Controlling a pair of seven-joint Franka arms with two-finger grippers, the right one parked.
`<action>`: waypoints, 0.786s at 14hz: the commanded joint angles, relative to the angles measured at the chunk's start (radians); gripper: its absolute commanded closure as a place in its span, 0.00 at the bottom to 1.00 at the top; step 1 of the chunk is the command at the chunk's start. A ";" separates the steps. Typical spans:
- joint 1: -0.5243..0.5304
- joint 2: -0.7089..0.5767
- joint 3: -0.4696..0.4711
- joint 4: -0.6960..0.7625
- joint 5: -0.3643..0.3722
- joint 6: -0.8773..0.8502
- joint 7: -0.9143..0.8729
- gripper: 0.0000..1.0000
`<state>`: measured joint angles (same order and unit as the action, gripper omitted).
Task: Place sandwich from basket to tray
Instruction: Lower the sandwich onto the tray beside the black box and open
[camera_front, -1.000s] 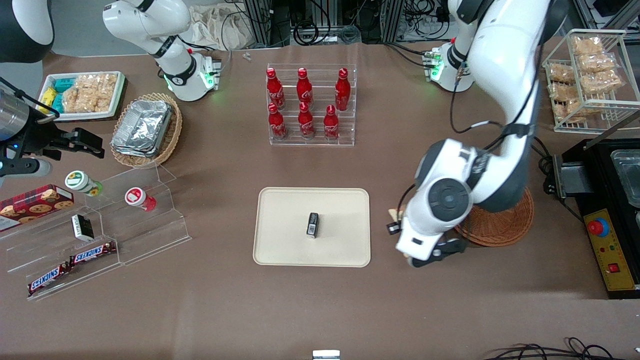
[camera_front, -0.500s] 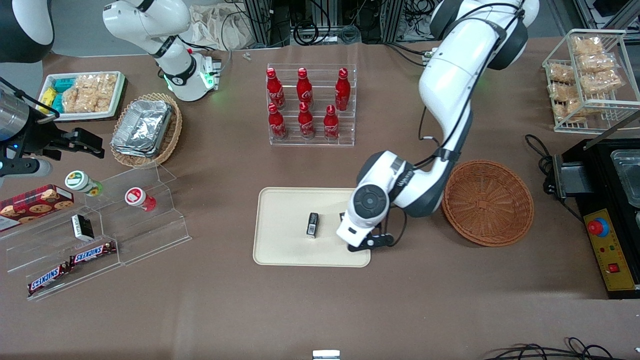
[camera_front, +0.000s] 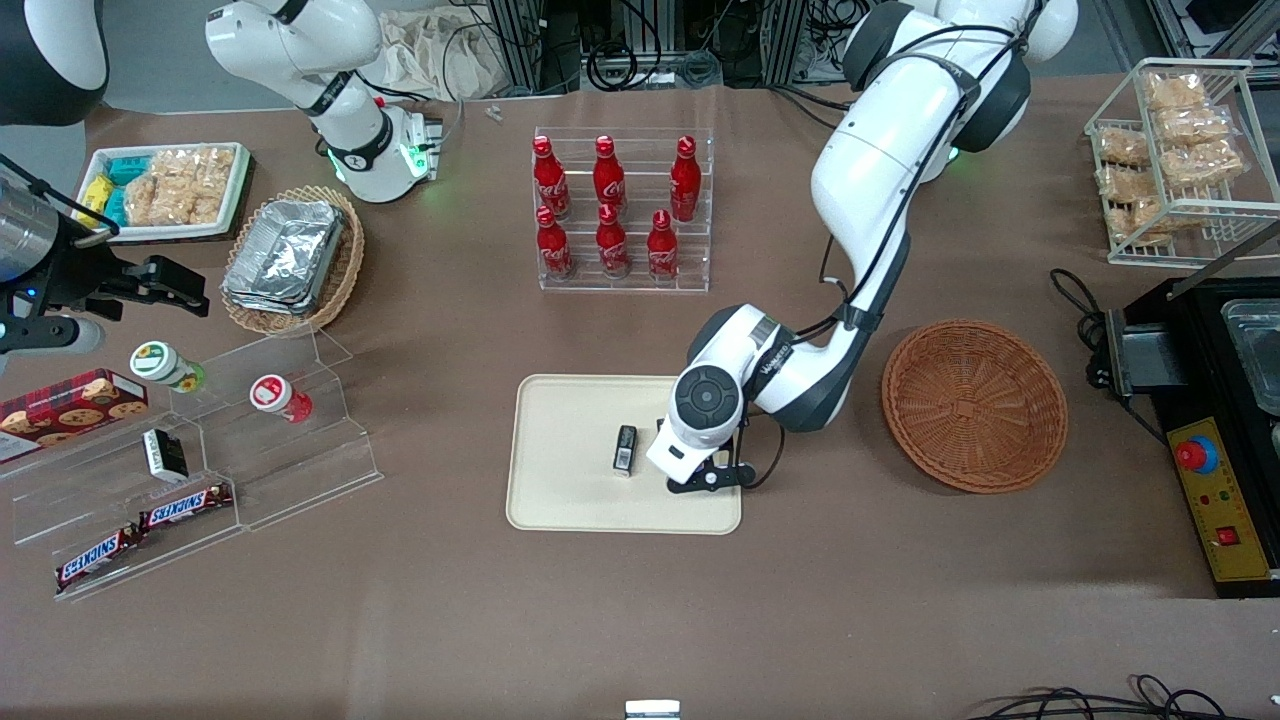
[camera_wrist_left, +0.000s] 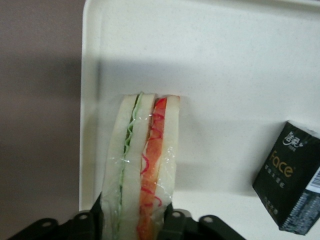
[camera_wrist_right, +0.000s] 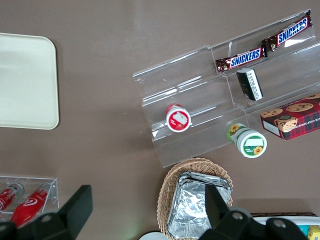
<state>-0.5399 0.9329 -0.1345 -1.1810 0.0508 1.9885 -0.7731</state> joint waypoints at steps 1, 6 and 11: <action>0.006 -0.003 0.007 0.038 0.006 -0.022 0.005 0.00; 0.049 -0.193 0.030 0.034 0.001 -0.178 0.011 0.00; 0.234 -0.484 0.023 -0.107 -0.011 -0.416 0.098 0.00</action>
<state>-0.3750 0.5715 -0.0994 -1.1445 0.0503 1.5662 -0.7373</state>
